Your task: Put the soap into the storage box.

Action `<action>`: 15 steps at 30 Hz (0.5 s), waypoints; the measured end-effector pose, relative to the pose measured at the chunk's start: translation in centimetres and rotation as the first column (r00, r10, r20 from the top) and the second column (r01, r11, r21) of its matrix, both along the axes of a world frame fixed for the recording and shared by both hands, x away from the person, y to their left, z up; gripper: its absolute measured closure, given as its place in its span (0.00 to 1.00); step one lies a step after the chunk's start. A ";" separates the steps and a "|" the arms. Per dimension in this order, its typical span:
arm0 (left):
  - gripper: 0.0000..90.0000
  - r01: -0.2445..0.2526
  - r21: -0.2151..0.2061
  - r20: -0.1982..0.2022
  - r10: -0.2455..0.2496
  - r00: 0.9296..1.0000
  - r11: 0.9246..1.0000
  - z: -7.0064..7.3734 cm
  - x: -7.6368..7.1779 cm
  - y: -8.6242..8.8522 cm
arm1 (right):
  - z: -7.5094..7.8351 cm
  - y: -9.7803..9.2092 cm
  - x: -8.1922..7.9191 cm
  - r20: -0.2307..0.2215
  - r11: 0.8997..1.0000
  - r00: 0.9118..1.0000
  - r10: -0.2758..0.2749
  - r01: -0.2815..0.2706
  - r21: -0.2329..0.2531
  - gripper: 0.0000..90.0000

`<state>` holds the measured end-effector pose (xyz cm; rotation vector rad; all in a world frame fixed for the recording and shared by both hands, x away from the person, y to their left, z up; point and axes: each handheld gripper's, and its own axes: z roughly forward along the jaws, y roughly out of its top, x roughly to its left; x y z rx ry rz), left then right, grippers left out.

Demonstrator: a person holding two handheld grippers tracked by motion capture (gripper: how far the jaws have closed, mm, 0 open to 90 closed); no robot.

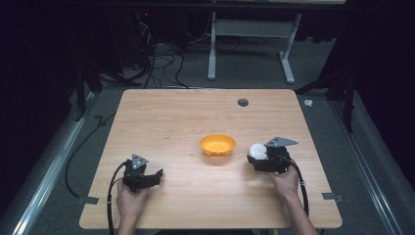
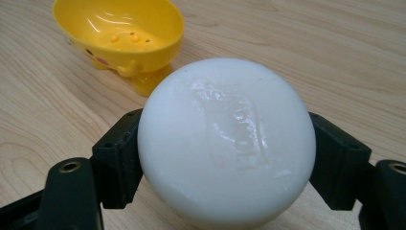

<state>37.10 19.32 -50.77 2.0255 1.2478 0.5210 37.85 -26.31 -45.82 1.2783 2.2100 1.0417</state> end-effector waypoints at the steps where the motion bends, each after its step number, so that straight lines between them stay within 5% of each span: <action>1: 0.23 0.000 0.000 0.000 0.000 1.000 1.000 0.0 0.0 0.0 | 0.1 0.0 0.0 0.004 1.000 1.000 0.008 -0.008 0.003 0.28; 15: 0.23 0.000 0.000 0.000 0.000 1.000 1.000 0.0 0.0 0.0 | 1.6 0.5 0.4 0.020 0.999 0.999 0.035 -0.036 0.040 0.28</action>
